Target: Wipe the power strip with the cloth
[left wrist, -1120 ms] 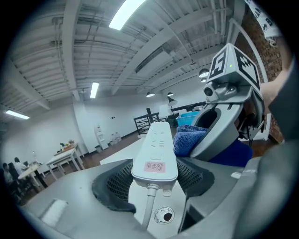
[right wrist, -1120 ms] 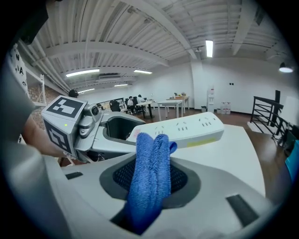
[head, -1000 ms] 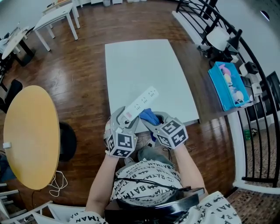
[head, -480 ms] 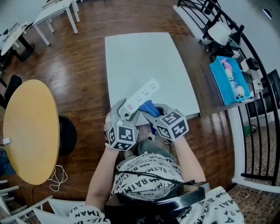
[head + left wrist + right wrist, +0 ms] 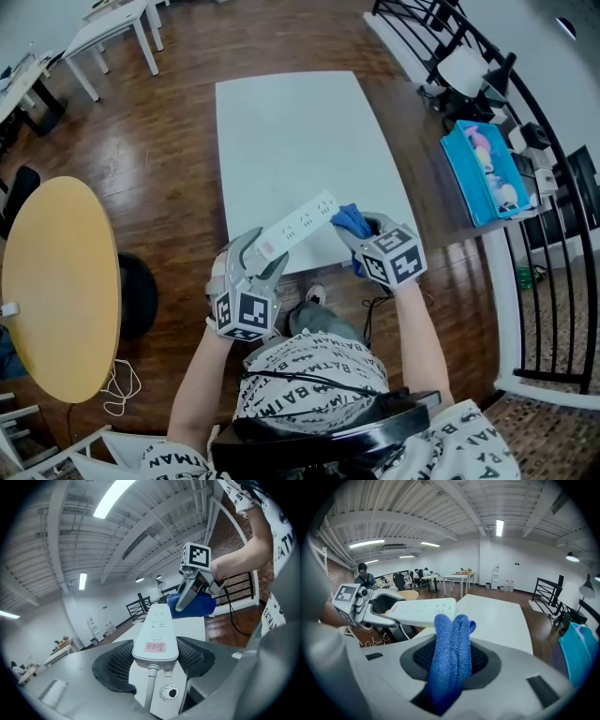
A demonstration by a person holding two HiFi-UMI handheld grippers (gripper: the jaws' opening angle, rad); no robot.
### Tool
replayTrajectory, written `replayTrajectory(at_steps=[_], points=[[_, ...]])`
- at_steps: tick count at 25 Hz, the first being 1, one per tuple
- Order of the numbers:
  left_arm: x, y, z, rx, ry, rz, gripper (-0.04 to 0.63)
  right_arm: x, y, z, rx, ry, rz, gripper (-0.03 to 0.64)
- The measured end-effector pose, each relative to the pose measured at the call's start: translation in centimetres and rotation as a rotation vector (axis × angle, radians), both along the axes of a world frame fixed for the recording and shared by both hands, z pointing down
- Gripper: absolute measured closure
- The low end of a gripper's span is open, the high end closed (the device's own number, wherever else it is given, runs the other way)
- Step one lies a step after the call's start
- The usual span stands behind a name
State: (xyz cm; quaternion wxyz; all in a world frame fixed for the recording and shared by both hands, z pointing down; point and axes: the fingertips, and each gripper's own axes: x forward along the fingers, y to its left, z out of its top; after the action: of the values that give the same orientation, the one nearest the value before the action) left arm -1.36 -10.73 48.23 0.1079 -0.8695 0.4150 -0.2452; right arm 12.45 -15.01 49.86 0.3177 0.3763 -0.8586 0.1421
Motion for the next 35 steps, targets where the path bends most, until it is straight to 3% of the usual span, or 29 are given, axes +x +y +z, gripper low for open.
replayTrajectory(at_steps=[5,10,21,26,29,35], points=[[0.3,1.4,0.2,0.022,-0.045,0.098,0.307,2.2,-0.1,-0.5,0.008,0.039,-0.016,0.482],[0.2,2.3,0.1,0.043,-0.095,0.181,0.307,1.6,0.6,-0.7,0.013,0.117,-0.133,0.483],[0.8,4.5,0.4,0.114,-0.279,0.407,0.308,1.0,3.7,-0.3,-0.013,0.323,-0.544,0.482],[1.2,6.1,0.8,0.157,-0.423,0.551,0.308,0.3,6.2,0.9,-0.045,0.486,-0.81,0.48],[2.0,7.1,1.0,0.177,-0.475,0.62,0.308,-1.6,7.8,0.7,-0.068,0.462,-0.92,0.48],[4.8,7.0,1.7,0.174,-0.475,0.676,0.308,-6.8,8.3,-1.3,-0.007,0.349,-1.031,0.48]])
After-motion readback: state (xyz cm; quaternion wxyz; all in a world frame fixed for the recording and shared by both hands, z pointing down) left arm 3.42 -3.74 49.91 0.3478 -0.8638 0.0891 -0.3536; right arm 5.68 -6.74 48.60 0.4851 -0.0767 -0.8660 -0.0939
